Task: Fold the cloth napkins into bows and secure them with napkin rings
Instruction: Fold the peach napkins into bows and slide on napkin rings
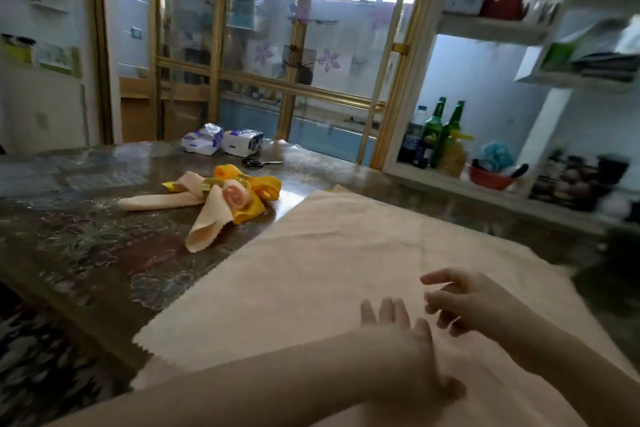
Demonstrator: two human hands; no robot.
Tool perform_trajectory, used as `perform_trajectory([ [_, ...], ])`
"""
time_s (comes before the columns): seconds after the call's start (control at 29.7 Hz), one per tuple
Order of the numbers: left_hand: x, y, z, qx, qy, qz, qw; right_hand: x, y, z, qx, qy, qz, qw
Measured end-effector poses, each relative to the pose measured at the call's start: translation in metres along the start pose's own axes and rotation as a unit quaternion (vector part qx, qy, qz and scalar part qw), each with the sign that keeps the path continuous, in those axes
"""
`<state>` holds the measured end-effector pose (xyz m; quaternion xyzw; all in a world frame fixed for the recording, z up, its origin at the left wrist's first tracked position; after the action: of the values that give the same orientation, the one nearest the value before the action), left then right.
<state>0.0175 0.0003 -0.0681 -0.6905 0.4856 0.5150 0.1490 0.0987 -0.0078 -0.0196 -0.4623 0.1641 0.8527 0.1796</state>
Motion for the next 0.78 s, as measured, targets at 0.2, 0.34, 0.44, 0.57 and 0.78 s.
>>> perform_trajectory([
  [0.2, 0.074, -0.004, -0.126, 0.14, -0.011, 0.073, 0.987, -0.069, 0.069, -0.113, 0.057, 0.002, -0.102, 0.993],
  [0.34, 0.078, -0.005, -0.147, 0.173, -0.039, 0.046, 0.983, -0.081, 0.102, -0.172, 0.121, -0.183, -0.193, 0.956],
  [0.44, 0.08, -0.004, -0.146, 0.177, -0.047, 0.036, 0.982, -0.079, 0.111, -0.189, 0.122, -0.266, -0.219, 0.931],
  [0.57, 0.071, -0.001, -0.149, 0.197, 0.002, 0.004, 0.98, -0.081, 0.107, -0.194, 0.121, -0.264, -0.185, 0.939],
  [0.78, 0.07, 0.023, -0.149, 0.213, 0.014, 0.021, 0.977, -0.081, 0.1, -0.193, 0.12, -0.251, -0.155, 0.948],
])
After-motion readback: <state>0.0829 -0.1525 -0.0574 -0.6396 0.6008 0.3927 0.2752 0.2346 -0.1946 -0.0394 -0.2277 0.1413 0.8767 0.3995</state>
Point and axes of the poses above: each hand's wrist, its own y-axis away from the middle knuckle, its own x-axis out of the palm, z = x × y, the point moved 10 cm from there along -y, towards the middle knuckle, and after that the axes turned 15 degrees about y, right-handed, at the moved point
